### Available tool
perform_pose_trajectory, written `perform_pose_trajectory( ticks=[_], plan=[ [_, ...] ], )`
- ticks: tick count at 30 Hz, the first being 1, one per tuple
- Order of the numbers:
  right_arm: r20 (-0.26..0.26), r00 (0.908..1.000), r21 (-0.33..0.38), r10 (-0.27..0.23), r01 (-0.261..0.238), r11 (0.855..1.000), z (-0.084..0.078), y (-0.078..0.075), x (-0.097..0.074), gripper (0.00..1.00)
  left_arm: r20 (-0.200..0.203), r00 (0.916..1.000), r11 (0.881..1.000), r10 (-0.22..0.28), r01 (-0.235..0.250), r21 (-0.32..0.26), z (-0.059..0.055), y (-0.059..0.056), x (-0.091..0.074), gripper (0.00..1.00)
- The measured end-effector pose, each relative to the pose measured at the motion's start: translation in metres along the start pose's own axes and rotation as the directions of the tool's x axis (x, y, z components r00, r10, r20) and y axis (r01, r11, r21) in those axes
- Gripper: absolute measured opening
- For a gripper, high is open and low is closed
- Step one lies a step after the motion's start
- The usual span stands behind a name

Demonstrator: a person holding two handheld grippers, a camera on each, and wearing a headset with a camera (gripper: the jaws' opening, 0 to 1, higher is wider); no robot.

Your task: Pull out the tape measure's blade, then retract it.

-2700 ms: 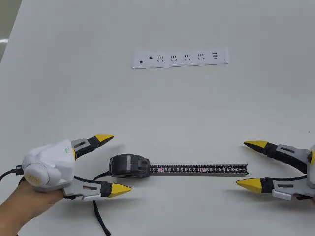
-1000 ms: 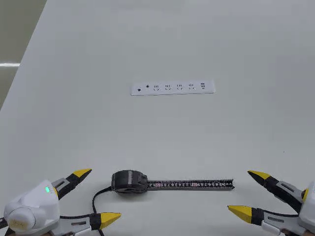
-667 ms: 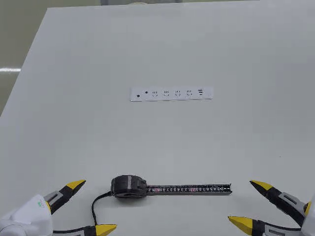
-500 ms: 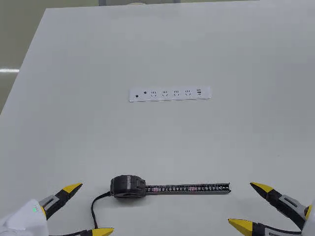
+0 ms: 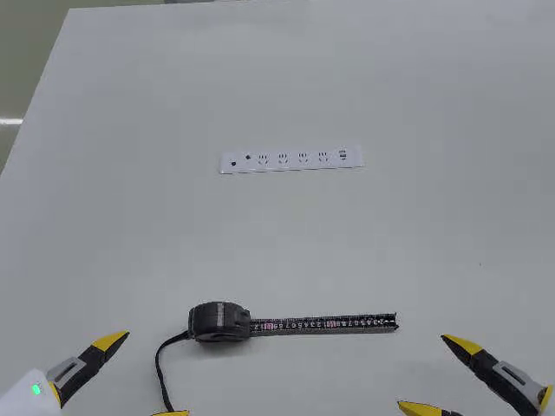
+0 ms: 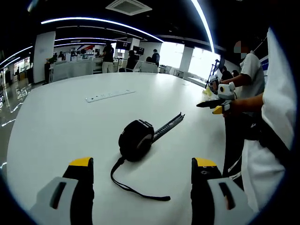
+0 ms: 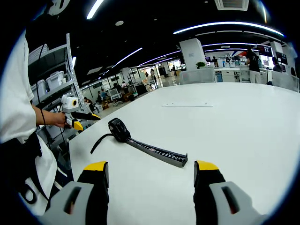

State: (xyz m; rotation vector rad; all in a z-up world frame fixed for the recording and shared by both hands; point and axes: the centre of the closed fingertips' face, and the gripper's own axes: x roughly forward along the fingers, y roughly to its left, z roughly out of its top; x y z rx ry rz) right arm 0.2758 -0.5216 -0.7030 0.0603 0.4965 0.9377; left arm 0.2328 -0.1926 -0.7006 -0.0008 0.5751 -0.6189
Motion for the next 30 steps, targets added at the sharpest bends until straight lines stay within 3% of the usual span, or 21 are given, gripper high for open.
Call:
perform_pose_trajectory(
  ticks=[14,30],
  plan=[
    [-0.012,0.9996,0.003,-0.027,0.027,1.0,-0.007,0.008,-0.019,0.75,0.002,0.9993,0.999,0.039,-0.038,-0.039,-0.015,-0.012,-0.015,0.84],
    [-0.033,0.9991,-0.028,-0.027,0.026,0.999,-0.006,0.013,-0.02,0.75,0.007,0.9993,0.999,0.037,-0.037,-0.035,-0.012,-0.016,-0.012,0.84]
  ],
)
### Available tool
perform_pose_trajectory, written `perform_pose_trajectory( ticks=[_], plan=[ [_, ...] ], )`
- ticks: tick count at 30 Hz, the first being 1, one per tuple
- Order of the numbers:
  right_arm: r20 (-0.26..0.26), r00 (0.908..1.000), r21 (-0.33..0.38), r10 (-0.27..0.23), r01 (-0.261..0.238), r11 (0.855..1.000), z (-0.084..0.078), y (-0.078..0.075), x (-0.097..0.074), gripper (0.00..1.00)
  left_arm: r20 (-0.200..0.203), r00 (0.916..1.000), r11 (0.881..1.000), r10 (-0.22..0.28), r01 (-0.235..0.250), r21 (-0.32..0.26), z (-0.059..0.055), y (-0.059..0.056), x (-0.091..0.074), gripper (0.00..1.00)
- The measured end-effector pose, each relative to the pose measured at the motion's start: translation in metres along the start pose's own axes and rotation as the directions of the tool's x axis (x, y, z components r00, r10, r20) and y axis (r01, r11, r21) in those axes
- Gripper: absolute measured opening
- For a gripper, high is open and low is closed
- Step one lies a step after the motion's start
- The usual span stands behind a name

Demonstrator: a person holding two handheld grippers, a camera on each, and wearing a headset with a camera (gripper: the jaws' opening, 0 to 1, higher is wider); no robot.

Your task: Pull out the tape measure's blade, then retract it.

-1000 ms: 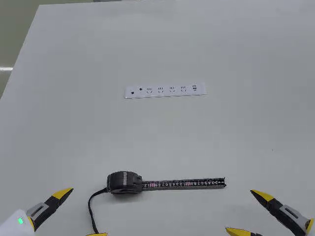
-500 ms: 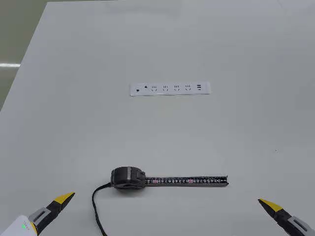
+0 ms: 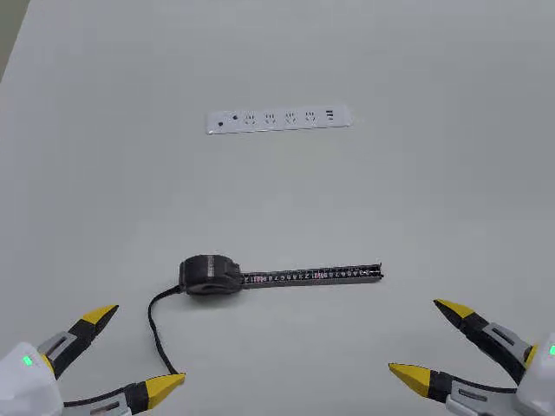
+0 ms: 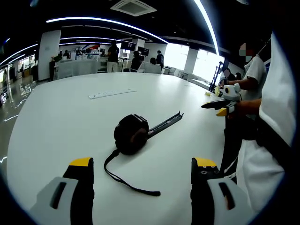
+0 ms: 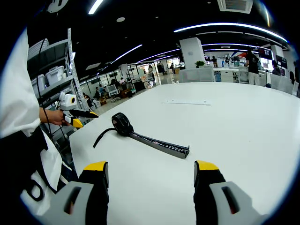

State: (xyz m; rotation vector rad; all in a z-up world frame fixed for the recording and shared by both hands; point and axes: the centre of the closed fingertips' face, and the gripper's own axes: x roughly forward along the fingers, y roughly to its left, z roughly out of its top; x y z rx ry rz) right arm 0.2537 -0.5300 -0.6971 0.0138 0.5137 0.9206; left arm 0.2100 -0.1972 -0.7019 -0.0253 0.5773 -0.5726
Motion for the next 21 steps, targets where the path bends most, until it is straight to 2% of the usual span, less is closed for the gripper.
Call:
perform_pose_trajectory(
  ticks=[6,21],
  plan=[
    [-0.005,1.0,-0.007,0.005,-0.005,1.0,-0.001,0.001,0.001,0.75,-0.011,0.9999,1.0,-0.006,0.007,0.011,-0.001,-0.005,0.003,0.84],
    [-0.008,0.9999,-0.003,0.015,-0.015,1.0,-0.004,0.002,0.001,0.75,-0.003,0.9998,1.0,-0.018,0.018,0.015,0.005,-0.012,0.005,0.84]
  ],
)
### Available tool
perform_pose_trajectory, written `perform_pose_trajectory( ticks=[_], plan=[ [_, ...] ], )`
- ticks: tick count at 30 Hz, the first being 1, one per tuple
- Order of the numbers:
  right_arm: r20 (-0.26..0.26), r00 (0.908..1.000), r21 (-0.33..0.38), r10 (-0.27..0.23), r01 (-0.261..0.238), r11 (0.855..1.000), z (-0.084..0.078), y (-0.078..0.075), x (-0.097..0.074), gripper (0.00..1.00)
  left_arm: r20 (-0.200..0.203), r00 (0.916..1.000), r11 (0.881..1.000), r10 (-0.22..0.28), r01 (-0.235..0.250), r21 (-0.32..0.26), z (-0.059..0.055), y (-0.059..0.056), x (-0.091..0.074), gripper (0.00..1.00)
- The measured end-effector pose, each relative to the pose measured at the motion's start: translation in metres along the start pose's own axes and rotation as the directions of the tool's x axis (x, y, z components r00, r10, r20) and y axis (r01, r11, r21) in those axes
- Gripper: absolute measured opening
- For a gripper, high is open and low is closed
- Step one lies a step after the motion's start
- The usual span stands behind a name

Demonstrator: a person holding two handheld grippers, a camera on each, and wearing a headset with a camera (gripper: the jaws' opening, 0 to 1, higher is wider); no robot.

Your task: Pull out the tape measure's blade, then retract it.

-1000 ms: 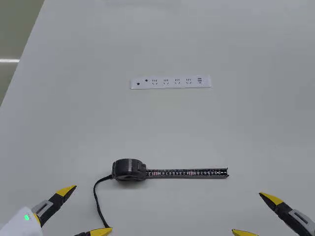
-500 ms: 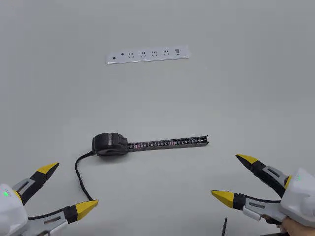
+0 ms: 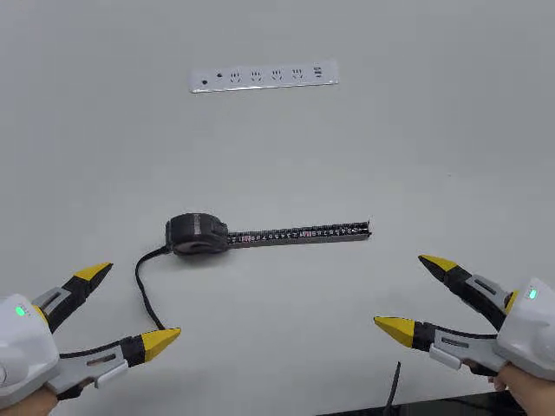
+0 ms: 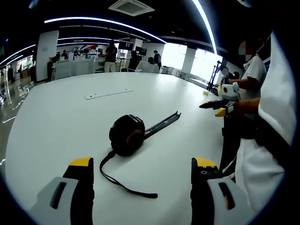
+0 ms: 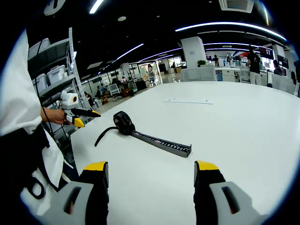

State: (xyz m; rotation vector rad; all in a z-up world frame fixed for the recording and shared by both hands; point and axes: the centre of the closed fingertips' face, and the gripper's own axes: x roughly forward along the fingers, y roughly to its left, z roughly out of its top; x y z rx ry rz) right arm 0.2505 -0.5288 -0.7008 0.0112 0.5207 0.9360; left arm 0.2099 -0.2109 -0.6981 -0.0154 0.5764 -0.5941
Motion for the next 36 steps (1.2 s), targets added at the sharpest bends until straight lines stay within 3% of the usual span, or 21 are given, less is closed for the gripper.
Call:
perform_pose_trajectory(
  ticks=[36],
  plan=[
    [0.003,0.9999,0.006,0.014,-0.014,1.0,0.0079,0.0086,0.0053,0.75,0.006,1.0,1.0,0.001,-0.001,0.005,-0.0009,0.006,0.0013,0.84]
  ],
)
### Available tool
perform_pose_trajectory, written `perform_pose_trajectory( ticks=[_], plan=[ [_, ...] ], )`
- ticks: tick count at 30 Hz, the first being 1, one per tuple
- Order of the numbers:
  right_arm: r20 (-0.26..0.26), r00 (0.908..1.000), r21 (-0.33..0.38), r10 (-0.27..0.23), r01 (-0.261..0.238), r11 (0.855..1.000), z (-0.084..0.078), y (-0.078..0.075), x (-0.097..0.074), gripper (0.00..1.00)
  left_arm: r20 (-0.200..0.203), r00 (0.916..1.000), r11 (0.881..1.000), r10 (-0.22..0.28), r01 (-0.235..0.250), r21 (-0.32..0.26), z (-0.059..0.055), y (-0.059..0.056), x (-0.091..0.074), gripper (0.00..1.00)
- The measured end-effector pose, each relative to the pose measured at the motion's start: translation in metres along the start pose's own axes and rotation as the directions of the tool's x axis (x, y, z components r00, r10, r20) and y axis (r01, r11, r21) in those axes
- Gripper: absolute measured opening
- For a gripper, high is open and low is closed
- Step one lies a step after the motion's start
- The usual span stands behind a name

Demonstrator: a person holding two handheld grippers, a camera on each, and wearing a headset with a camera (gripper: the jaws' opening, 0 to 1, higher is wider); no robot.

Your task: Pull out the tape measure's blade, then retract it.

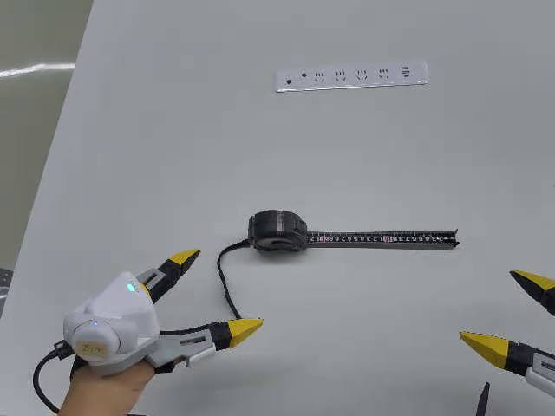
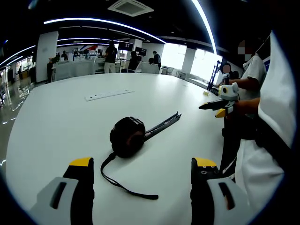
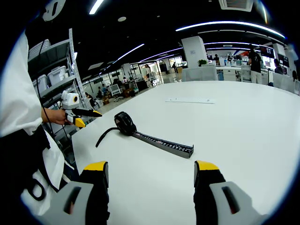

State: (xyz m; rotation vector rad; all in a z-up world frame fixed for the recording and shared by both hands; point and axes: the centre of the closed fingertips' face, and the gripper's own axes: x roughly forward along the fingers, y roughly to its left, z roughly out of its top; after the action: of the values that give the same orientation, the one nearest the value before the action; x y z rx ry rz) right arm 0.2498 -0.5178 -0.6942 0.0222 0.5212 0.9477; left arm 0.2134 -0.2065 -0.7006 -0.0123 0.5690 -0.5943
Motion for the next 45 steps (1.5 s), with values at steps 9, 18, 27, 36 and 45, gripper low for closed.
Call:
perform_pose_trajectory(
  ticks=[9,18,27,36,45],
  plan=[
    [-0.001,1.0,-0.004,0.007,-0.007,1.0,0.001,0.002,0.001,0.75,-0.002,1.0,1.0,-0.002,0.002,0.002,0.0,-0.001,-0.001,0.84],
    [0.001,1.0,-0.007,0.005,-0.005,1.0,-0.001,0.001,-0.001,0.75,-0.002,1.0,1.0,-0.002,0.002,0.006,0.0,-0.003,-0.004,0.84],
    [-0.002,1.0,-0.011,0.009,-0.009,1.0,-0.002,0.002,0.0,0.75,-0.006,0.9998,1.0,-0.017,0.017,0.013,0.001,-0.006,0.0,0.84],
    [-0.018,0.9996,-0.024,0.021,-0.022,0.999,-0.003,-0.002,0.005,0.74,-0.021,0.9991,0.998,-0.037,0.038,0.043,0.004,-0.006,0.005,0.84],
    [-0.043,0.9976,-0.057,0.054,-0.056,0.997,-0.006,-0.009,0.01,0.73,-0.048,0.9974,0.995,-0.055,0.058,0.078,0.004,-0.003,0.008,0.83]
  ],
)
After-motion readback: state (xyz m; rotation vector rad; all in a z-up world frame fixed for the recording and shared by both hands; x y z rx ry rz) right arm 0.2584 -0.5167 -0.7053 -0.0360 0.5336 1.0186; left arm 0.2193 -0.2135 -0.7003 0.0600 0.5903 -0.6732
